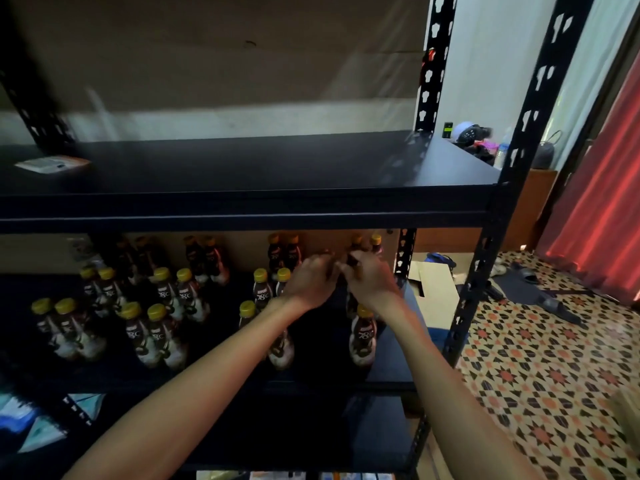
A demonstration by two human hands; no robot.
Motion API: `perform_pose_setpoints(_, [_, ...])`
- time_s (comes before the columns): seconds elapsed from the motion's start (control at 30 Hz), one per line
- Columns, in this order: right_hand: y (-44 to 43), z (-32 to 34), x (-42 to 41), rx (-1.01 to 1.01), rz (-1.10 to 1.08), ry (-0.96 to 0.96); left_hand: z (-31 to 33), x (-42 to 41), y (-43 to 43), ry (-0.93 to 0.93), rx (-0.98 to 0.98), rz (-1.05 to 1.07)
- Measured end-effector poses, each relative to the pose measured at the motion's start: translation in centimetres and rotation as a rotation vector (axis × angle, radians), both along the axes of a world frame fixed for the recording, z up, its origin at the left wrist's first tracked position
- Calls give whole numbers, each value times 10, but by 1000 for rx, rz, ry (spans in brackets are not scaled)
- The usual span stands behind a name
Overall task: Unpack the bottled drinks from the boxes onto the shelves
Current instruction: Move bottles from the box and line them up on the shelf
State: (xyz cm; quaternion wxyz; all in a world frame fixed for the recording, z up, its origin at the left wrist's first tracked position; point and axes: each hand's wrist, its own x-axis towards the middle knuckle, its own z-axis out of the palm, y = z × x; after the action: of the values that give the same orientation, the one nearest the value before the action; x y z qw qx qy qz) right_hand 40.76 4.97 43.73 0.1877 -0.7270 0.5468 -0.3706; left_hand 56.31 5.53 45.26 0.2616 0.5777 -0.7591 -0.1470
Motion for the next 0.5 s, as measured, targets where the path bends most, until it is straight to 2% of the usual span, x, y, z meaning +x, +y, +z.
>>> perform_pose_setpoints(0.13, [12, 4, 26, -25, 4, 23, 6, 24, 21, -120, -57, 105])
perform_pose_setpoints(0.4, [51, 0, 74, -95, 48, -15, 2, 80, 48, -145, -93, 40])
perform_pose_setpoints(0.5, [72, -3, 100, -147, 37, -73, -6, 105, 62, -108, -183, -22])
